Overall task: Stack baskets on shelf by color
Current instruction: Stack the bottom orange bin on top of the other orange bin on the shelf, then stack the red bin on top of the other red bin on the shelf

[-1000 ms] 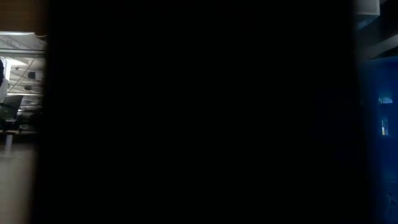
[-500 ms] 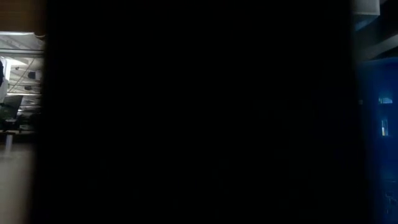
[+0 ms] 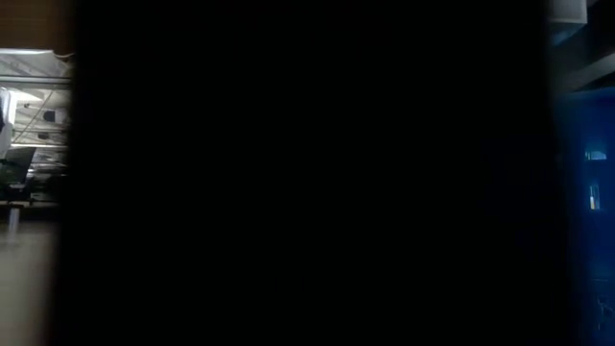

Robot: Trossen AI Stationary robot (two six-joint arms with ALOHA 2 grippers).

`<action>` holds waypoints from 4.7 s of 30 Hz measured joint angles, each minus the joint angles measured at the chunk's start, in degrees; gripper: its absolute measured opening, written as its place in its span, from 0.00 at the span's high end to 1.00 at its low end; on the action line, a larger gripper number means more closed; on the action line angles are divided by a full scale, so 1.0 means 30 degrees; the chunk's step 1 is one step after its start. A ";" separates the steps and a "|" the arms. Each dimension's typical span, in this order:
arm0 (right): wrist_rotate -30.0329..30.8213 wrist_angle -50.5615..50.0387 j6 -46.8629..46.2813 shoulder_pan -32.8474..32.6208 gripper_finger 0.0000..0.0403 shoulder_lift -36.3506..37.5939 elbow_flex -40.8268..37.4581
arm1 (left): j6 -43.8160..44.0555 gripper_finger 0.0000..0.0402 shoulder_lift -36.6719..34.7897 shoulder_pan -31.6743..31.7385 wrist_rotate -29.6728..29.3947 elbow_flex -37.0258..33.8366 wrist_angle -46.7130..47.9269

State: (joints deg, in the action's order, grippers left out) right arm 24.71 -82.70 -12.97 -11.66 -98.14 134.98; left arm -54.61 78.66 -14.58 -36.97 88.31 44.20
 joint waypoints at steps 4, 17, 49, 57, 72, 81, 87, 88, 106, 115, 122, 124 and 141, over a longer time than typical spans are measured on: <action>0.0231 -0.0100 -0.0095 -0.0591 0.75 0.0831 0.0000 | 0.1578 1.00 -0.0682 -0.1223 0.0721 -0.0027 0.2275; 0.0379 0.0819 -0.0611 -0.1603 0.75 0.2926 0.0015 | 0.5258 1.00 -0.3217 -0.4823 1.2185 0.0000 0.3173; -0.4772 0.0907 0.0023 -0.1596 0.75 0.2670 0.0007 | 0.2491 1.00 0.1125 -0.3901 1.8644 0.0014 0.2043; -0.4794 0.0899 0.0058 -0.1596 0.75 0.2670 0.0007 | 0.2374 1.00 0.1491 -0.3515 1.8032 -0.0008 0.2123; -0.4778 0.0892 -0.0080 -0.1596 0.75 0.2670 0.0007 | 0.4035 0.91 0.1978 -0.3782 1.5186 -0.0022 0.1897; -0.4772 0.0892 -0.0131 -0.1596 0.75 0.2670 0.0007 | 0.4683 0.85 0.1978 -0.3923 1.4689 -0.0022 0.1809; -0.4772 0.0892 -0.0146 -0.1596 0.75 0.2670 0.0007 | 0.4691 0.83 0.1978 -0.3923 1.4506 -0.0022 0.1811; -0.4772 0.0896 -0.0146 -0.1596 0.75 0.2670 0.0007 | 0.4698 0.82 0.1978 -0.3926 1.4506 -0.0022 0.1817; -0.4787 0.0899 -0.0153 -0.1596 0.75 0.2670 0.0007 | 0.4704 0.83 0.1149 -0.5810 1.0791 0.0007 0.1780; -0.3030 0.0644 -0.1588 -0.1537 0.75 0.2670 -0.0103 | 1.2159 0.83 -0.0442 -0.4203 0.5478 0.0000 0.1693; -0.3133 -0.1411 -0.0595 -0.0564 0.75 0.2692 -0.1717 | 1.9059 0.83 -0.2009 -0.1236 0.5348 -0.0007 0.3761; -0.3271 -0.1694 -0.0340 -0.0014 0.75 0.2663 -0.2446 | 2.1207 0.83 -0.2230 -0.0390 0.5340 -0.0007 0.4863; -1.3253 0.4615 0.3912 0.3429 0.75 0.2670 -1.2958 | 3.3722 0.83 -0.2867 0.3220 0.5584 -0.0007 1.3368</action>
State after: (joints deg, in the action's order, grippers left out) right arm -15.05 -68.86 -1.23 -1.37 -90.13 96.10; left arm 46.56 70.06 -4.92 -20.22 88.29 84.30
